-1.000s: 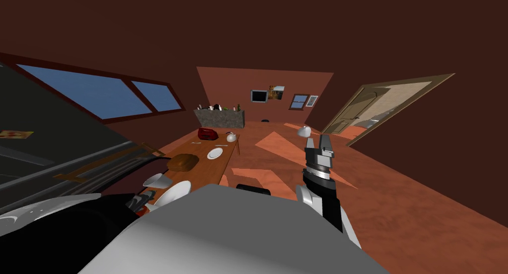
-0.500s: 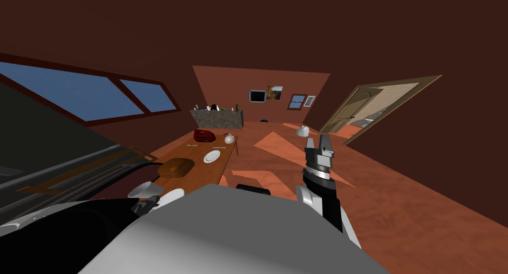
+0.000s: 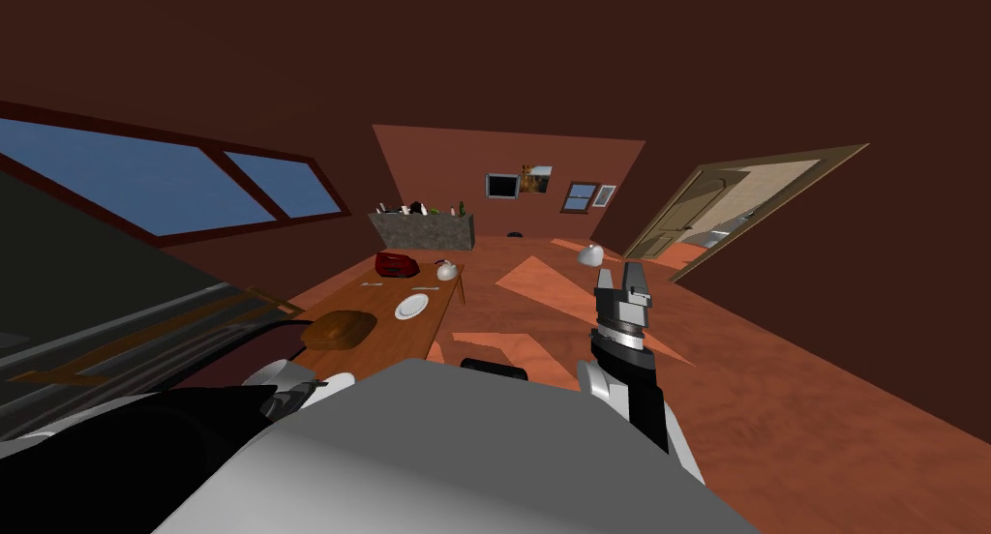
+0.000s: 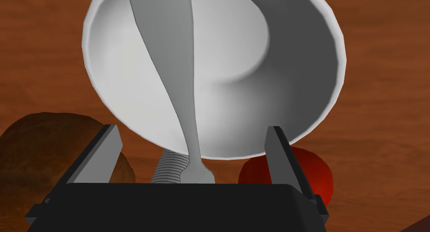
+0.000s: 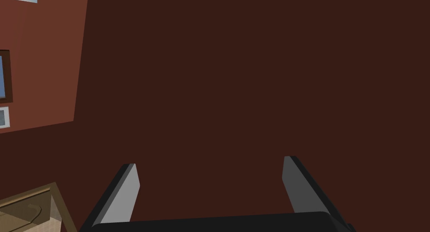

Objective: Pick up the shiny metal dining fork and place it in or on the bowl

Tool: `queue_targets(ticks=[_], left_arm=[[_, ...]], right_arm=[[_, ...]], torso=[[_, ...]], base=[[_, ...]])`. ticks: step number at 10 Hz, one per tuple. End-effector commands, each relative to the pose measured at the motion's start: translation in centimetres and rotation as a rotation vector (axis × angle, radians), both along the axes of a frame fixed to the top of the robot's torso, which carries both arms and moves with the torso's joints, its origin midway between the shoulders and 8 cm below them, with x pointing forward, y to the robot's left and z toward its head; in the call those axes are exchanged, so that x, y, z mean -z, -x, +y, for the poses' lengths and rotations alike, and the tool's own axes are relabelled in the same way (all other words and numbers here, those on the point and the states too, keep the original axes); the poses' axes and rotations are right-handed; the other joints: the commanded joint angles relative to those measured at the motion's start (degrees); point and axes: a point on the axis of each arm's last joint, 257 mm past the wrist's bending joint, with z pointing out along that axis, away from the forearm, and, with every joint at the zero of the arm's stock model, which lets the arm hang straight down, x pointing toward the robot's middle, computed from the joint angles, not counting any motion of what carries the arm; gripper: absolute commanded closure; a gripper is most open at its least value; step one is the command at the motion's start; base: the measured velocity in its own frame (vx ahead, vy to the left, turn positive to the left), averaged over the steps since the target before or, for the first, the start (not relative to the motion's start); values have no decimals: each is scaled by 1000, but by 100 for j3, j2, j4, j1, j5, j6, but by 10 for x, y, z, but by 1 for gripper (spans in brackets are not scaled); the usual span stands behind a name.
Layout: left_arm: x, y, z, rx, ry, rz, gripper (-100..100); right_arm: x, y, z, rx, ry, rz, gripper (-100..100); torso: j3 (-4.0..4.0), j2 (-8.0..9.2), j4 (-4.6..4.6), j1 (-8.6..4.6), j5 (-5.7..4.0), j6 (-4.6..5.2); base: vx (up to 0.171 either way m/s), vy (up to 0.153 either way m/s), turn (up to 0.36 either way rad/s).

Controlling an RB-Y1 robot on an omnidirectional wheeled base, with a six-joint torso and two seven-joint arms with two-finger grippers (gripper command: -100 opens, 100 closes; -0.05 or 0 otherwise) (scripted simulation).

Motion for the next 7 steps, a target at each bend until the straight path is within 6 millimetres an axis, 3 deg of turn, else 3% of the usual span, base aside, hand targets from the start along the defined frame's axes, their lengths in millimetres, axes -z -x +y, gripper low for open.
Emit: queue_targets(ticks=[1,3,4,5,7], left_arm=[[0,0,0,0,0,0,-100],[0,0,0,0,0,0,-100],[0,0,0,0,0,0,0],[-11,-9,2,4,0,-2,-100],[-21,-17,2,7,1,-2,-100]], right_arm=[[0,0,0,0,0,0,0],[0,0,0,0,0,0,0],[0,0,0,0,0,0,0],[0,0,0,0,0,0,0],[0,0,0,0,0,0,0]], torso=[[0,0,0,0,0,0],[1,2,0,0,0,0],[1,2,1,0,0,0],[1,2,1,0,0,0],[7,12,3,-1,-1,0]], base=[[0,0,0],[0,0,0],[0,0,0],[-22,2,23],[-37,2,16]])
